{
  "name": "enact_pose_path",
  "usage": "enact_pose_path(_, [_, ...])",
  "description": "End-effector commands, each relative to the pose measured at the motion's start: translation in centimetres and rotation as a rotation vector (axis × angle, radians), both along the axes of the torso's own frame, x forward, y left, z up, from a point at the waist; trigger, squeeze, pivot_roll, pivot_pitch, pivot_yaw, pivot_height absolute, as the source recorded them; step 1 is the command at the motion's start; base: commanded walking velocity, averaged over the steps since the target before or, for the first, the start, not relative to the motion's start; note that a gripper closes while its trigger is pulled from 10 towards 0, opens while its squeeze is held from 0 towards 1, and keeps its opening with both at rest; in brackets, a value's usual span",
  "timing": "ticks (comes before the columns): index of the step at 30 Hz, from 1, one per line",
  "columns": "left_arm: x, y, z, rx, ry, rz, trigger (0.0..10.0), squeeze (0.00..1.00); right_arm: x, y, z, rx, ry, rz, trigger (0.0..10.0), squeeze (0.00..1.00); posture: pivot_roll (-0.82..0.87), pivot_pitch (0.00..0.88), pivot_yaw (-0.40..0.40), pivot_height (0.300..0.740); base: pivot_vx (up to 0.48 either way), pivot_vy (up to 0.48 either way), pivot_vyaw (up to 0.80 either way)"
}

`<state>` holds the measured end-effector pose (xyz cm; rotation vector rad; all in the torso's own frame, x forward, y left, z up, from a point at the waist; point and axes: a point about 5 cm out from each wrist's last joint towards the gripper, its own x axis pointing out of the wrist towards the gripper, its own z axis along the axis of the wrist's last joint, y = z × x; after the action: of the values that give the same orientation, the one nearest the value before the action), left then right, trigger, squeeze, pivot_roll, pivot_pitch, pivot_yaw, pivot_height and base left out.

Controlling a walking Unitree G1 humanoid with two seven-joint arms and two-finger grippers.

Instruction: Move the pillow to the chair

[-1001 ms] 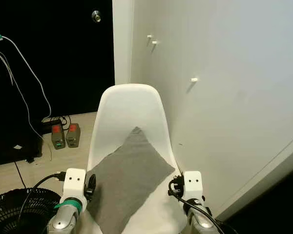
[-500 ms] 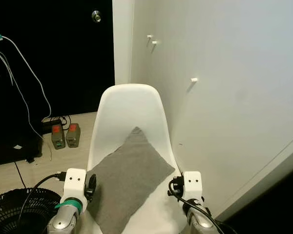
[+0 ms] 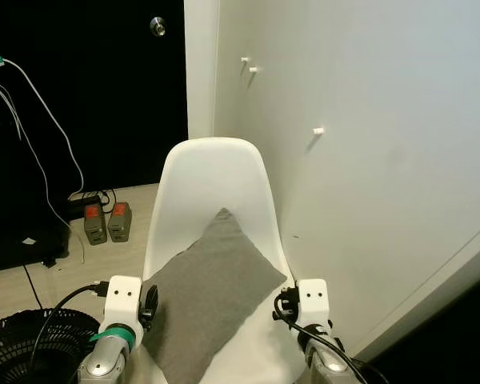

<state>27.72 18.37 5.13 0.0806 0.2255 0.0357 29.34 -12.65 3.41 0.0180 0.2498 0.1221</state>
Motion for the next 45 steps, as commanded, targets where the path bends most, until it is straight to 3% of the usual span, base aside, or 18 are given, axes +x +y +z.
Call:
enact_pose_path(1, [-0.25,-0.13,-0.6,0.006,0.029,-0.003,10.0,0.0,-0.17,0.1,-0.36,-0.006,0.019,0.01,10.0,0.0,-0.03,0.038,0.006,0.74,0.0,0.0,0.0])
enact_pose_path(7, [-0.26,-0.19,-0.63,0.009,0.029,-0.007,10.0,0.0,-0.18,0.34,-0.28,-0.058,0.0,0.048,10.0,0.0,-0.03,0.033,0.002,0.74,0.0,0.0,0.4])
enact_pose_path(45, [-0.12,-0.2,-0.34,0.026,0.021,-0.017,10.0,0.0,-0.17,0.58,-0.28,-0.039,0.002,0.045,10.0,0.0,-0.03,0.047,0.008,0.74,0.0,0.0,0.8])
